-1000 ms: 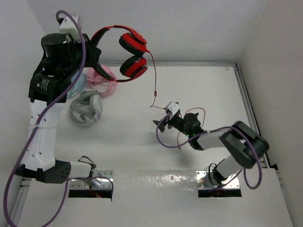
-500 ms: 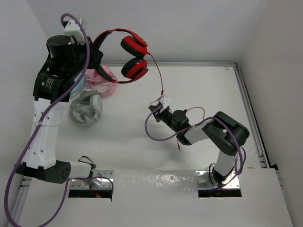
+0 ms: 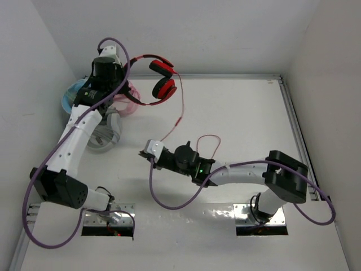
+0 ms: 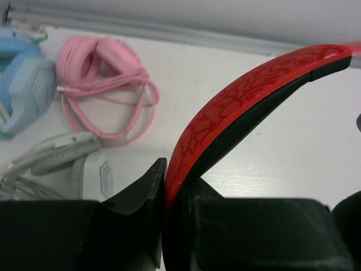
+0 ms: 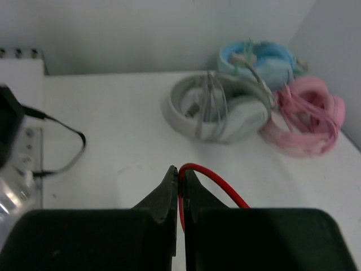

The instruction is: Wrap the headphones

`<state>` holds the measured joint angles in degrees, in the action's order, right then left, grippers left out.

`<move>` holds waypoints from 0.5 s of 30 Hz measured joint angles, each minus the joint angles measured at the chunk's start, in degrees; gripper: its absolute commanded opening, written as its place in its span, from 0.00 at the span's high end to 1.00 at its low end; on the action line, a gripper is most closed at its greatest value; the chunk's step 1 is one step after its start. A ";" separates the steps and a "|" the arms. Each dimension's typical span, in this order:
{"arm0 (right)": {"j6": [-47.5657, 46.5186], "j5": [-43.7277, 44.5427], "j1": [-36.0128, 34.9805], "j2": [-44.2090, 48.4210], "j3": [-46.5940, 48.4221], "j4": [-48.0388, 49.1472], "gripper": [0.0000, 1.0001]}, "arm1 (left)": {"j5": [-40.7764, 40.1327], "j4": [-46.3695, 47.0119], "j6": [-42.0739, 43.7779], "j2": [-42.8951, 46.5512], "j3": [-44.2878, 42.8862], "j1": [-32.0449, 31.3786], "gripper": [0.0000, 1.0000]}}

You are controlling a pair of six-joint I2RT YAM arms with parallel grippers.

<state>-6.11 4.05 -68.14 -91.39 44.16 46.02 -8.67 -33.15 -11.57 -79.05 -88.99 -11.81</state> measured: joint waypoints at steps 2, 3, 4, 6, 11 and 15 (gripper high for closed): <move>-0.55 -0.35 -2.03 0.00 5.73 -4.74 1.00 | -1.86 0.42 -0.52 -2.03 2.29 0.00 1.00; -0.81 -0.66 -2.71 -0.13 8.04 -7.04 1.00 | -2.54 0.37 -0.63 -2.99 2.80 0.02 1.00; -0.94 -1.25 -3.41 -0.37 9.97 -8.81 1.00 | -2.95 0.31 -0.66 -3.93 3.04 0.02 1.00; -0.98 -2.08 -4.15 -0.76 11.89 -12.02 1.00 | -3.30 0.50 -0.39 -4.66 3.34 0.02 1.00; -1.16 -4.39 -4.13 -0.85 15.96 -32.30 1.00 | -4.92 5.07 8.33 -3.98 3.52 -1.03 1.00; -2.40 -2.54 -4.04 2.08 26.58 -54.38 1.00 | -9.33 9.99 19.47 -4.04 5.84 -3.69 1.00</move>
<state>-8.51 1.52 -72.18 -89.32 70.74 -8.36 -18.00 -23.16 7.90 -83.09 -83.15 -15.51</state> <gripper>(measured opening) 0.009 0.106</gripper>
